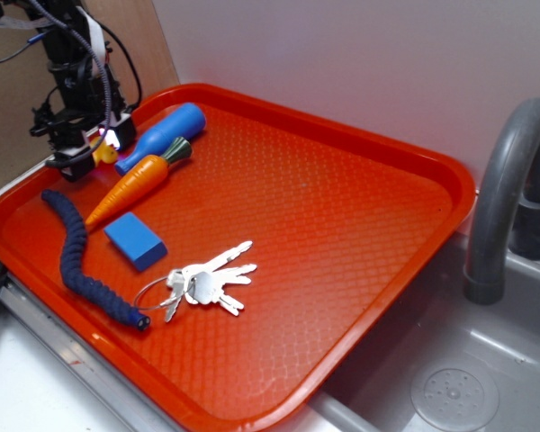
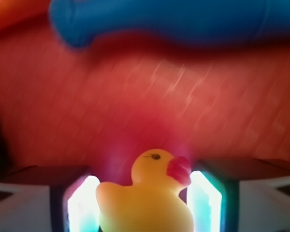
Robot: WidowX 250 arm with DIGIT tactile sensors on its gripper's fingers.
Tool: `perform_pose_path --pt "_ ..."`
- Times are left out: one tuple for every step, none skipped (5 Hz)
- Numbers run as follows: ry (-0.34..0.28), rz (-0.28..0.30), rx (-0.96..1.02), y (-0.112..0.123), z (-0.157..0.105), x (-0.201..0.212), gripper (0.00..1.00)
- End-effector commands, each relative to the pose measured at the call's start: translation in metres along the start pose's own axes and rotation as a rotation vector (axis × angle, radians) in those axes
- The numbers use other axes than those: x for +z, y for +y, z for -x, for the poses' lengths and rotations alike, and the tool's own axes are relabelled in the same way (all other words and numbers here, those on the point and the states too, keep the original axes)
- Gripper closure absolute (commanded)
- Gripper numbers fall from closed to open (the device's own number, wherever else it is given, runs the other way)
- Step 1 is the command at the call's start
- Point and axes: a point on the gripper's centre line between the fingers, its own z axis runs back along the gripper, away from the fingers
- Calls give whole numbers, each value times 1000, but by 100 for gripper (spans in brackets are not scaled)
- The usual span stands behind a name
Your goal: Grab the yellow duck.
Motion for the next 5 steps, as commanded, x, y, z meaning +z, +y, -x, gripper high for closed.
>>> perform_pose_path --pt "-209 -223 240 -12 -22 92 100" --pt "-240 -192 497 -9 -41 144 100" --pt "-235 -49 648 -7 -63 184 100" --pt "-117 -82 754 -8 -83 186 100" --pt "-139 -133 732 -11 -83 188 100"
